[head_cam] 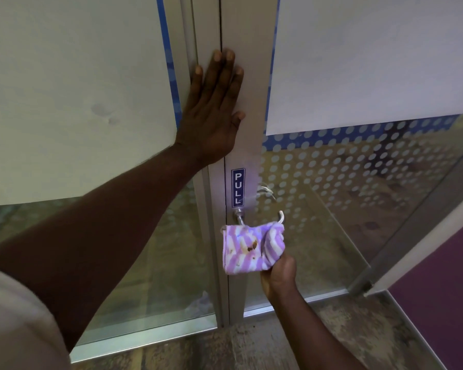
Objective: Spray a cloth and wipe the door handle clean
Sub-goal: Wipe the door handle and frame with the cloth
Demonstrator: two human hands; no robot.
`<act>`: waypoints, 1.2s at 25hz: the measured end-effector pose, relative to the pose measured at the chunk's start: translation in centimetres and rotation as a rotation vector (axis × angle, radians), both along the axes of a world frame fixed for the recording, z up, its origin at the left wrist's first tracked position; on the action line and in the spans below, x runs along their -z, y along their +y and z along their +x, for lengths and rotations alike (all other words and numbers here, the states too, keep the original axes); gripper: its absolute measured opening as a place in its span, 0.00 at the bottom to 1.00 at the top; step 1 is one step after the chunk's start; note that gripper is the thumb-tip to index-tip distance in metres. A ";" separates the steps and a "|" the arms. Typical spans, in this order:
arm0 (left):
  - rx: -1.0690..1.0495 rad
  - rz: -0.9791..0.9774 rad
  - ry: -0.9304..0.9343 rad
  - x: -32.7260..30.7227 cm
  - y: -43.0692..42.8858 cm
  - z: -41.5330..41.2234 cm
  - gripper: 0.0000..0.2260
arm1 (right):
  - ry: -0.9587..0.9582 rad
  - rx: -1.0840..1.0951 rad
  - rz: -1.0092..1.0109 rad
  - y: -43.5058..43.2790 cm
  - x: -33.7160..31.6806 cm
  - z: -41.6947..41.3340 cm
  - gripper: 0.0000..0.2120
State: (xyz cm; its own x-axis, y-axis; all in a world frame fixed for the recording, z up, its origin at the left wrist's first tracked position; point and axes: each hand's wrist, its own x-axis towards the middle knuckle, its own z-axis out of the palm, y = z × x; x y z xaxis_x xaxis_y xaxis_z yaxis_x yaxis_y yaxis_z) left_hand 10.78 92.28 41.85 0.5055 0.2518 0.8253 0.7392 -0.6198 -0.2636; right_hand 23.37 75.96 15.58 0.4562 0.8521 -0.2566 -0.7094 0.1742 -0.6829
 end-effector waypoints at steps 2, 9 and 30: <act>0.110 -0.046 0.050 0.9 -1.5 0.1 0.29 | 0.014 -0.029 0.081 -0.1 -2.6 0.6 0.16; 0.302 -1.067 -0.058 6.8 -7.5 2.6 0.41 | 0.001 -0.220 0.205 -0.5 -10.5 4.4 0.22; 0.279 -1.649 -0.257 9.5 -8.7 3.8 0.06 | -0.429 -0.439 0.027 -2.6 -9.3 9.0 0.15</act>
State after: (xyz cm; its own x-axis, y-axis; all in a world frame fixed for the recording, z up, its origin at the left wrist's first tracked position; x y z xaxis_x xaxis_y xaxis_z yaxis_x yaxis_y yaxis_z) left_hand 14.56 83.58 32.40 0.5842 0.7987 -0.1439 0.4855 -0.2018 0.8506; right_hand 32.41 73.40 24.88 0.1192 0.9875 -0.1033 -0.3813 -0.0505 -0.9231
